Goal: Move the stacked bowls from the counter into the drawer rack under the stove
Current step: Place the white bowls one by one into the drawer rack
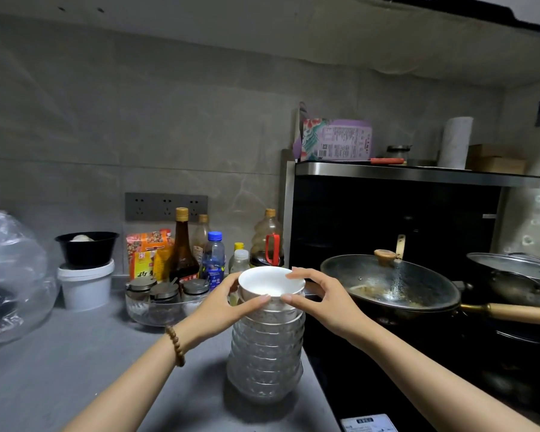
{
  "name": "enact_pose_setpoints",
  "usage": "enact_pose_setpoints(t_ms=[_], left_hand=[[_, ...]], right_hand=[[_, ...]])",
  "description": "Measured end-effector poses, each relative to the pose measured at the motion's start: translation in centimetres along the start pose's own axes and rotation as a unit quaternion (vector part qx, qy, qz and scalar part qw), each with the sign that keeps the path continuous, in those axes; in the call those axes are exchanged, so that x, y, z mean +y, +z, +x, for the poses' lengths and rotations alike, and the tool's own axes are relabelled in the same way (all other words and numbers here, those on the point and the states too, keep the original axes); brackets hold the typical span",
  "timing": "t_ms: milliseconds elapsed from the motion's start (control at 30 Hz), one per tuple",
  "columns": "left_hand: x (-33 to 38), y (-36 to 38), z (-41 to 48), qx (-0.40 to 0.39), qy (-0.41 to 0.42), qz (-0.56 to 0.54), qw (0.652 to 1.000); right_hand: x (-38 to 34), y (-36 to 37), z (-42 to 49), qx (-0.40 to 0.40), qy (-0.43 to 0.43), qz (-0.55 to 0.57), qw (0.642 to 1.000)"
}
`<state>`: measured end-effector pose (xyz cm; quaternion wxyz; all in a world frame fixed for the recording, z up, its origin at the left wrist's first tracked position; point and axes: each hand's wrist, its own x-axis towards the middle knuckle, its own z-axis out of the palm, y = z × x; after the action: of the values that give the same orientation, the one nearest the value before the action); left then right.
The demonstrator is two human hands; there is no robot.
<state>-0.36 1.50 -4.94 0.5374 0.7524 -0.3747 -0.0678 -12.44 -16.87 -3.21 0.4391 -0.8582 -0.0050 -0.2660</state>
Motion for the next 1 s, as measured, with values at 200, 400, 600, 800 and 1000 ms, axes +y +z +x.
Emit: enact_pose_setpoints(t_ms=[200,400,600,800,1000], left_hand=[[0.4,0.3,-0.1,0.014,0.016,-0.017,1.000],[2.8,0.1,-0.3,0.041,0.078,-0.072,0.994],[7.1,2.0,-1.2,0.017,0.151,-0.146,0.977],[10.2,8.2,-1.9,-0.025,0.146,-0.273,0.951],[11.2,16.8,-2.7,-0.107,0.088,-0.308,0.941]], right_hand=[[-0.2,0.2,-0.2,0.020,-0.015,0.016,1.000],[-2.0,-0.4,0.0,0.056,-0.056,0.073,0.994],[-4.6,-2.9,-1.5,0.104,-0.103,0.111,0.983],[-4.2,-7.3,-5.3,0.138,-0.092,0.128,0.978],[-0.9,-13.1,-11.6,0.135,0.016,0.070,0.988]])
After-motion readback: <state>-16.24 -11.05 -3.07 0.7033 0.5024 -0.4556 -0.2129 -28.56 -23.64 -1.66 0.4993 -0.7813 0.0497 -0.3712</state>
